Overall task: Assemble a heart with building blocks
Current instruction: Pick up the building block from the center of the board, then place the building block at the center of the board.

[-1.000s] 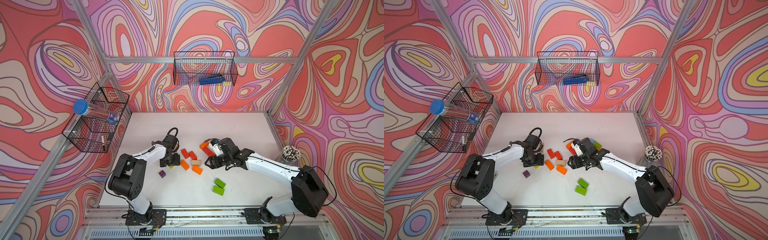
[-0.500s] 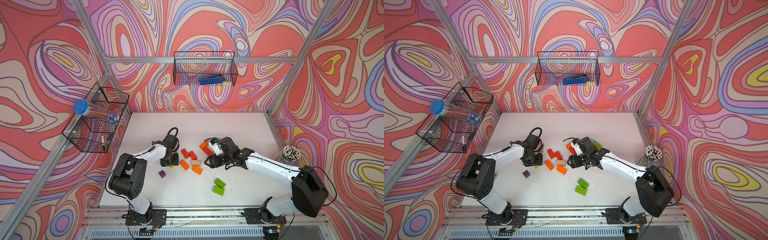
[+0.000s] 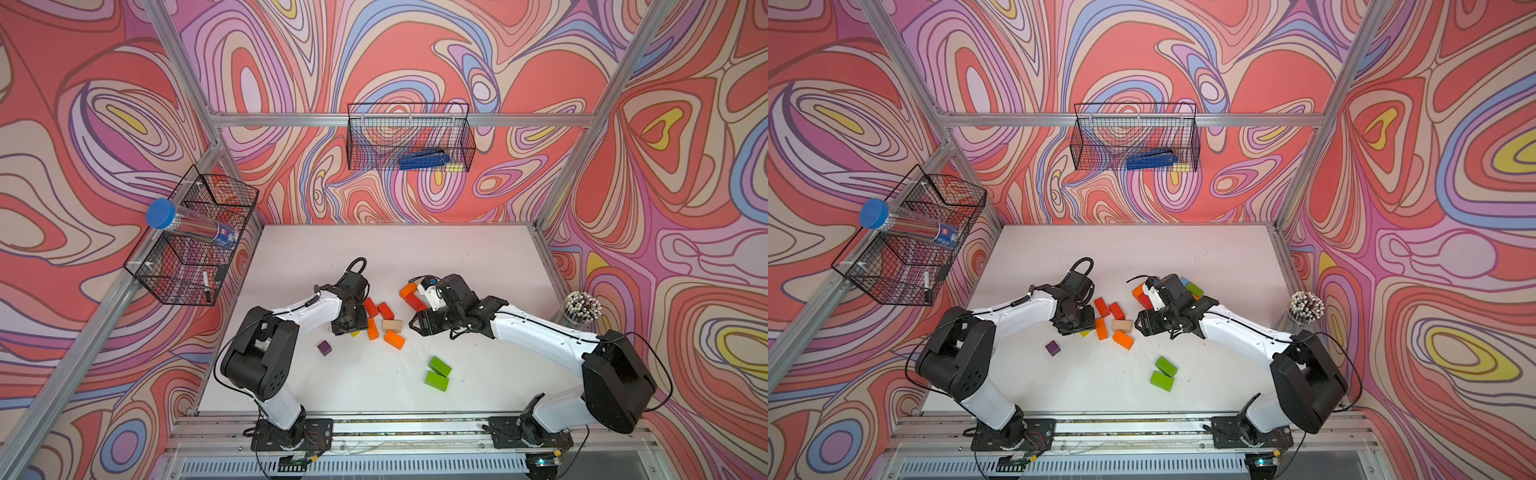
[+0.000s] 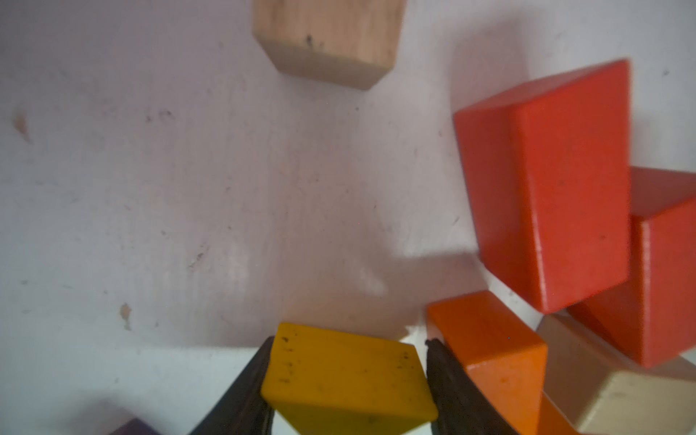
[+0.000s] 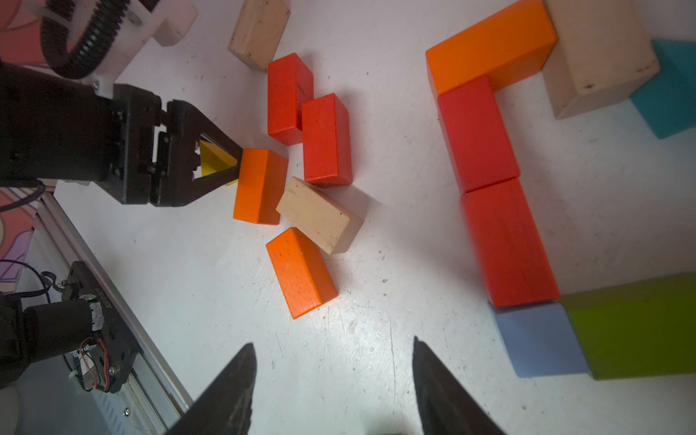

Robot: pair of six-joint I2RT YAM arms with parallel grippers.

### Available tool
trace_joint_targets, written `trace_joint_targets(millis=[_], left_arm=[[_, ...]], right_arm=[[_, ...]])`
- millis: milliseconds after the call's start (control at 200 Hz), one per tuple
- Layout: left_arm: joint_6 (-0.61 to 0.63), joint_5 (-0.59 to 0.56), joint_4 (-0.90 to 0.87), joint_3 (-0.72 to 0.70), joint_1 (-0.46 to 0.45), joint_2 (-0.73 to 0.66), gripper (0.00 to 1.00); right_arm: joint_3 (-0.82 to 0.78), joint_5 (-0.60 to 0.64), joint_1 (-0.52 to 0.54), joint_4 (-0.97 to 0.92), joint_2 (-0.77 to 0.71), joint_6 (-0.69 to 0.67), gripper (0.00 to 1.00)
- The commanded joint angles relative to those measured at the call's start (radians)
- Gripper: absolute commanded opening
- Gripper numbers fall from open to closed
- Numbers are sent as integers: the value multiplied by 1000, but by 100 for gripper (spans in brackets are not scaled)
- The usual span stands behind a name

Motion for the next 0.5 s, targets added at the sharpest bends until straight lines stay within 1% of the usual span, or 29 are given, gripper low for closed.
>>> trace_joint_targets(millis=[0,346,426,496], left_arm=[[-84,-7,17,16,-20,41,53],[-87,-15,21,55,-33,70,53],[-84,-14,21,59,-33,73,55],[-79,-14,20,60,-33,72,59]], right_arm=[[-12,27,5,4,-7,6,66],[-12,38,6,6,-8,12,66],[-9,39,6,5,-5,13,66],[-6,43,5,4,-7,14,66]])
